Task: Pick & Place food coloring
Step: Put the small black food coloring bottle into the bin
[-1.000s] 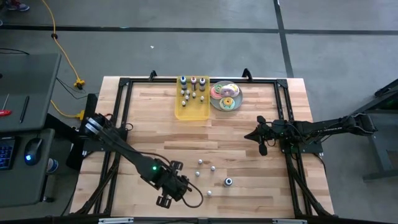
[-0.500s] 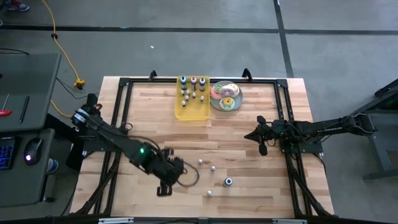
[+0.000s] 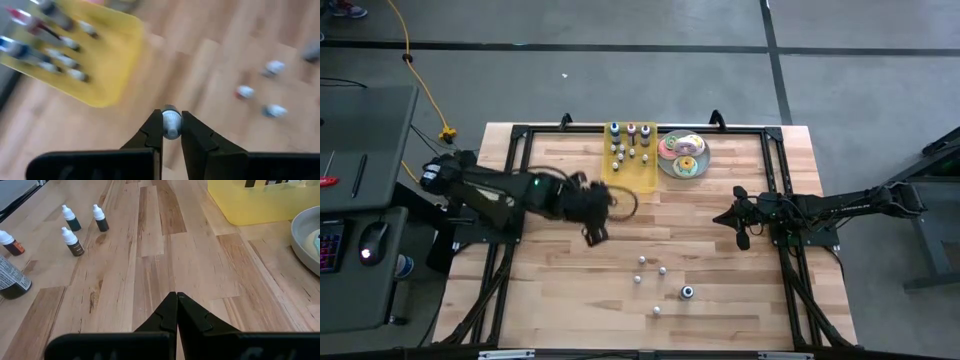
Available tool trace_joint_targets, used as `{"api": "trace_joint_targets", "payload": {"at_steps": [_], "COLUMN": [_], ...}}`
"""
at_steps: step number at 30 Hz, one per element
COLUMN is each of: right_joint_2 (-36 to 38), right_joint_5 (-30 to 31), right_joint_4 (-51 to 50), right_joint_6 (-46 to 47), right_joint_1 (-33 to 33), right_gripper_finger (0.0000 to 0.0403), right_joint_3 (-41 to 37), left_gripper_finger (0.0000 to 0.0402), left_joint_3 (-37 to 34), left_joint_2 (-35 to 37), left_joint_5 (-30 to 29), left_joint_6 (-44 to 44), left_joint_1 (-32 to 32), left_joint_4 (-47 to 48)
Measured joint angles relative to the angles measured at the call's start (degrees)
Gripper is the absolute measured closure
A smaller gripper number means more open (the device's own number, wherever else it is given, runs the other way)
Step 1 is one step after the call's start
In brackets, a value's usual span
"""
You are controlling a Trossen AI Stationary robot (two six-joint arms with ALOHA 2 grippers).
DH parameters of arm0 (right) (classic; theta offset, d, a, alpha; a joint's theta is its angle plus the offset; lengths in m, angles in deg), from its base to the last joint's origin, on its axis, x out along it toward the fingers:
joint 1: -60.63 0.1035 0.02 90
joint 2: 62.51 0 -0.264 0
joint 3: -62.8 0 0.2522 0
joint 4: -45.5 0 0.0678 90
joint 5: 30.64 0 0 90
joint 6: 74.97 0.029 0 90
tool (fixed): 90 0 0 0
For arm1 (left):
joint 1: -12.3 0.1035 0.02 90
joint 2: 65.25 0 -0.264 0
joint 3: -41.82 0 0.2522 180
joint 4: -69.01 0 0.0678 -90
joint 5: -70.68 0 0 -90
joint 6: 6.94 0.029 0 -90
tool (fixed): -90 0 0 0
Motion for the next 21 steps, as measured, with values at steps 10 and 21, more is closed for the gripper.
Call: {"api": "trace_joint_targets", "payload": {"at_steps": [10,21], "right_joint_2": [0.0,0.0], "right_joint_5": [0.0,0.0], "right_joint_4": [0.1,0.1], "right_joint_6": [0.0,0.0], "right_joint_1": [0.0,0.0], "right_gripper_finger": [0.0402,0.0402], "right_joint_3": [0.0,0.0], "left_gripper_finger": [0.0371,0.0371], "left_joint_3": [0.0,0.0], "left_joint_2": [0.0,-0.9], "left_joint_5": [2.0,2.9], "left_joint_6": [16.2,20.2], "left_joint_1": [11.3,22.6], "left_joint_4": [-4.2,-11.1]}}
